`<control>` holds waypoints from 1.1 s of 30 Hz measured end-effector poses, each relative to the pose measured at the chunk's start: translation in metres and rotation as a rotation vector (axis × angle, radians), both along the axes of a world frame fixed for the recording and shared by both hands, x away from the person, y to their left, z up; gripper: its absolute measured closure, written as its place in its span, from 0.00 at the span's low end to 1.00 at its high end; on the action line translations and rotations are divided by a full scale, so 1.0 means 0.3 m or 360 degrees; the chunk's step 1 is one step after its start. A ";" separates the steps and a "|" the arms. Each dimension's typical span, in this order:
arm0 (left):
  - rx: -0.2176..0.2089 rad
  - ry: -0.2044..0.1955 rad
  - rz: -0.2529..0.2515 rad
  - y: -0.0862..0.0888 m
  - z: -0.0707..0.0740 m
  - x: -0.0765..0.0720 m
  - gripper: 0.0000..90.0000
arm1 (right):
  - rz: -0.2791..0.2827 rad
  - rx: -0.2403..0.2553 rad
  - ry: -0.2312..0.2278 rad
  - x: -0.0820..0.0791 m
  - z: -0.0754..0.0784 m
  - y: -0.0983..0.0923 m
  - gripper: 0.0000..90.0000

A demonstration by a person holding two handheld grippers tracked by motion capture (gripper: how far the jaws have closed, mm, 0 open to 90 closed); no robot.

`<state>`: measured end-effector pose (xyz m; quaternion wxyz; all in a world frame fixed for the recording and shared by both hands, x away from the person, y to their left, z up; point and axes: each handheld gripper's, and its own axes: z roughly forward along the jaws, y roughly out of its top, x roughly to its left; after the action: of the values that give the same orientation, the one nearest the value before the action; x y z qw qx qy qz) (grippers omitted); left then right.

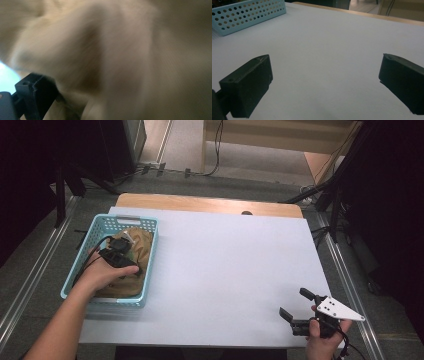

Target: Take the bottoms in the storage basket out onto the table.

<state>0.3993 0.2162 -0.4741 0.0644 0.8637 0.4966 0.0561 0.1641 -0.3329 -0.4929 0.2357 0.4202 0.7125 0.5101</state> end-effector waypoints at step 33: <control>-0.0289 -0.0559 0.0028 0.069 0.106 -0.024 0.90 | -0.0018 0.0006 0.0023 0.001 -0.008 -0.006 0.00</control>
<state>0.3920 0.2368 -0.4424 0.2272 0.8269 0.4884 0.1615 0.1645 -0.3346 -0.4954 0.2327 0.4282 0.7110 0.5070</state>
